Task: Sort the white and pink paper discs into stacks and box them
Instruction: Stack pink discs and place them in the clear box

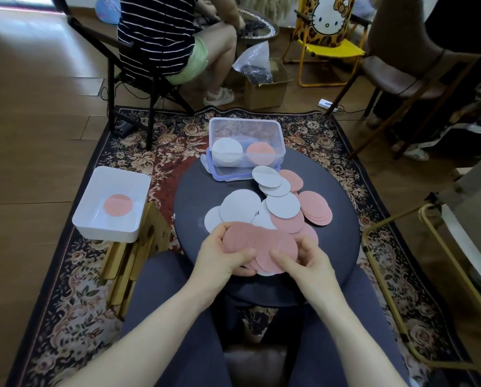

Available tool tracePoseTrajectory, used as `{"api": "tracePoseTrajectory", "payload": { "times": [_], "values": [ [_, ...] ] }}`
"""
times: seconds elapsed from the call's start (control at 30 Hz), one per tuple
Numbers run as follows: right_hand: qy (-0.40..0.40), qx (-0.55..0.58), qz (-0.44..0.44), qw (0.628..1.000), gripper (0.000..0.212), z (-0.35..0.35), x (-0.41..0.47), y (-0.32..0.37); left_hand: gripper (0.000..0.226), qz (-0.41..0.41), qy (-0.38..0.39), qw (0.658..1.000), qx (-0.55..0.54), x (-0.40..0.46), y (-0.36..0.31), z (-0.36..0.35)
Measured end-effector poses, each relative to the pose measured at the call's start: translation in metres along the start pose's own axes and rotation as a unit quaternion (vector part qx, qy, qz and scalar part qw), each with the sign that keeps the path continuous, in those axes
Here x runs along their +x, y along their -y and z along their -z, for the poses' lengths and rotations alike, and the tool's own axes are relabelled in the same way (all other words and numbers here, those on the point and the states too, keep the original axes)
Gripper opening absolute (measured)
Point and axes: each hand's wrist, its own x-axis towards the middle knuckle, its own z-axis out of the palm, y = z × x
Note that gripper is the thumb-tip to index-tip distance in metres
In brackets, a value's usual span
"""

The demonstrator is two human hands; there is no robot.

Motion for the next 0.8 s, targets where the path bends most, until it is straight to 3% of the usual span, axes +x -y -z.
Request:
{"api": "tracePoseTrajectory", "payload": {
  "times": [0.27,0.43,0.63,0.73,0.8],
  "values": [
    [-0.024,-0.127,0.105,0.986,0.025,0.008,0.0,-0.005,0.034,-0.133,0.001,0.979,0.153,-0.01,0.006,-0.009],
    [-0.018,-0.098,0.135,0.986,0.026,0.008,-0.004,-0.01,0.037,-0.201,0.041,0.945,0.256,-0.012,0.007,-0.006],
    [0.004,-0.091,0.122,0.988,0.033,-0.001,-0.008,-0.012,0.041,-0.234,0.091,0.878,0.408,-0.006,0.027,-0.007],
    [0.002,-0.092,0.127,0.988,0.028,0.002,-0.009,-0.013,0.031,-0.311,0.043,0.796,0.517,-0.005,0.024,-0.005],
    [-0.003,-0.1,0.138,0.985,0.026,0.003,-0.009,-0.012,0.025,-0.338,0.029,0.765,0.547,-0.005,0.019,-0.004]
  ]
}}
